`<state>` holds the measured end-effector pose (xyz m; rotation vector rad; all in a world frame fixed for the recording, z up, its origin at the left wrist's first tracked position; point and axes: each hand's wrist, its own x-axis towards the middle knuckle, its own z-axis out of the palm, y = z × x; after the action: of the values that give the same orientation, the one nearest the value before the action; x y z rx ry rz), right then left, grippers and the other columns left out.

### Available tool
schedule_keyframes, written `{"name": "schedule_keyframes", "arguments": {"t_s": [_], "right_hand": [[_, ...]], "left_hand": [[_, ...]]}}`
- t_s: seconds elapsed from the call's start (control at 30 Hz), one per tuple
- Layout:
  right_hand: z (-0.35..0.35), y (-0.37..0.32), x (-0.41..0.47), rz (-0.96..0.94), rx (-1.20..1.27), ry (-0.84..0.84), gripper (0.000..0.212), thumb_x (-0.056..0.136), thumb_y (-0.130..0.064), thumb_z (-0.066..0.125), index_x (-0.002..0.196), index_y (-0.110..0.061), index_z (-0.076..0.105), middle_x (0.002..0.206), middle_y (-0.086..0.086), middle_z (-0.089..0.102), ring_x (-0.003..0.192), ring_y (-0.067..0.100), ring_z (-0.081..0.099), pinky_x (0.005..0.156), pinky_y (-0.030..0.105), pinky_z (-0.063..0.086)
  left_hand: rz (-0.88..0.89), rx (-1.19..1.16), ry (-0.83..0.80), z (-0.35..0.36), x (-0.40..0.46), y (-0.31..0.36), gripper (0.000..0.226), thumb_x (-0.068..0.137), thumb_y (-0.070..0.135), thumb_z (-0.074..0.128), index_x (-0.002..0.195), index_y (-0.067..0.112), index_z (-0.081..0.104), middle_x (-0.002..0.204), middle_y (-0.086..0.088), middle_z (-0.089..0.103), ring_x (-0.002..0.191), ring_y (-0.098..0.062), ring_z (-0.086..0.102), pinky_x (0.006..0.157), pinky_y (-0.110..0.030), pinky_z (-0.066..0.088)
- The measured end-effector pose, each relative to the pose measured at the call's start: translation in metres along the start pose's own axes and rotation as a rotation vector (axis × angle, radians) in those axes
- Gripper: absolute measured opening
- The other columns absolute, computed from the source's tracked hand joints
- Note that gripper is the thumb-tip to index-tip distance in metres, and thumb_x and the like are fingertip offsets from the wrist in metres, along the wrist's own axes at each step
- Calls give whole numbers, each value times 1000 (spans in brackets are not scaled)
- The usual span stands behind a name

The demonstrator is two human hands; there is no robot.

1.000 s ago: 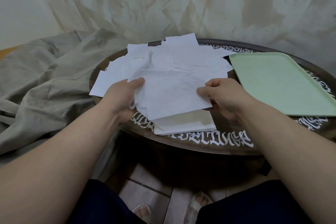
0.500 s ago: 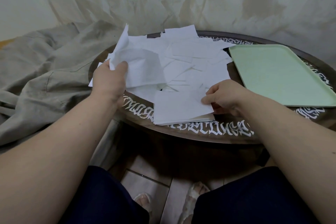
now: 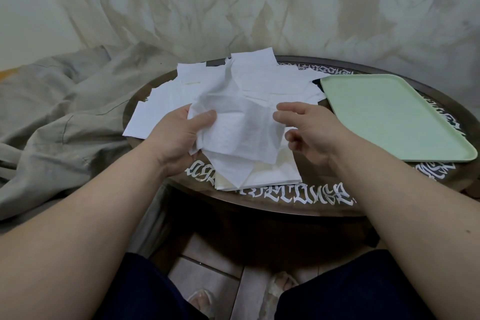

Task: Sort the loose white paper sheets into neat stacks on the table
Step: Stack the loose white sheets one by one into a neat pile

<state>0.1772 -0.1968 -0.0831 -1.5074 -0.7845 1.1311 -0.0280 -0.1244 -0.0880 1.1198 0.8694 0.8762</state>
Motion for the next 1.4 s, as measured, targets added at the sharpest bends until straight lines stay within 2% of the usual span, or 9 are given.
{"name": "schedule_keyframes", "arguments": {"t_s": [0.13, 0.27, 0.5, 0.67, 0.8, 0.87, 1.13, 1.2, 1.4], "right_hand": [[-5, 3, -1, -92, -9, -5, 12, 81, 3, 64, 81, -8, 66, 67, 5, 58, 51, 11, 48, 48, 20, 41], [-11, 6, -1, -152, -199, -9, 3, 83, -5, 66, 81, -7, 67, 65, 5, 57, 48, 11, 51, 52, 24, 42], [-17, 18, 3, -55, -414, -147, 6, 87, -6, 64, 81, -7, 65, 53, 0, 50, 40, 8, 40, 42, 20, 33], [-15, 23, 9, -99, -480, -50, 7, 87, -11, 64, 83, -12, 68, 64, 0, 58, 46, 3, 48, 49, 16, 37], [-15, 20, 14, -178, -676, 87, 30, 85, -32, 67, 113, -22, 62, 102, -2, 61, 89, 13, 58, 79, 26, 43], [-9, 13, 10, -166, -443, 72, 34, 85, -39, 65, 113, -20, 61, 108, -1, 62, 80, 14, 56, 73, 28, 43], [-1, 2, -2, 27, 50, -157, 26, 87, -39, 63, 91, -14, 66, 82, -1, 61, 47, 12, 42, 49, 23, 36], [-4, 3, -3, 57, 40, -185, 30, 85, -44, 62, 91, -14, 66, 79, 0, 65, 45, 13, 43, 49, 24, 36], [-6, 11, -1, -135, -236, -145, 2, 82, -3, 66, 81, -4, 67, 64, 3, 59, 46, 12, 51, 48, 21, 40]], "left_hand": [[-17, 32, 61, -3, 3, -3, 16, 96, 13, 53, 108, 8, 62, 103, -9, 72, 85, -19, 71, 67, -26, 57], [27, 76, 269, -7, 6, -5, 13, 97, 14, 52, 89, 15, 63, 80, 1, 72, 67, -13, 69, 55, -23, 54], [162, 123, 558, -28, 7, 5, 14, 71, 29, 54, 76, 20, 64, 99, -12, 68, 91, -33, 66, 84, -47, 55], [146, -2, 412, -17, 5, 9, 10, 92, 13, 55, 91, 17, 64, 97, -6, 71, 91, -29, 69, 80, -42, 58], [73, -133, 210, -7, 5, 11, 13, 95, 9, 53, 101, 15, 63, 94, -3, 74, 83, -18, 71, 74, -32, 59], [19, -163, 123, -2, 3, 10, 12, 95, 9, 53, 101, 14, 63, 91, -2, 74, 80, -16, 71, 69, -28, 59], [-85, -123, 32, 13, 0, -1, 25, 96, 11, 53, 120, 11, 58, 112, -6, 70, 90, -18, 69, 71, -27, 58], [-88, -105, 44, 12, 1, -2, 26, 95, 13, 53, 121, 12, 58, 111, -5, 70, 91, -18, 69, 72, -27, 58], [-93, -78, 89, 5, 3, -2, 23, 93, 15, 57, 116, 16, 62, 110, -2, 71, 98, -21, 68, 79, -33, 57]]}}
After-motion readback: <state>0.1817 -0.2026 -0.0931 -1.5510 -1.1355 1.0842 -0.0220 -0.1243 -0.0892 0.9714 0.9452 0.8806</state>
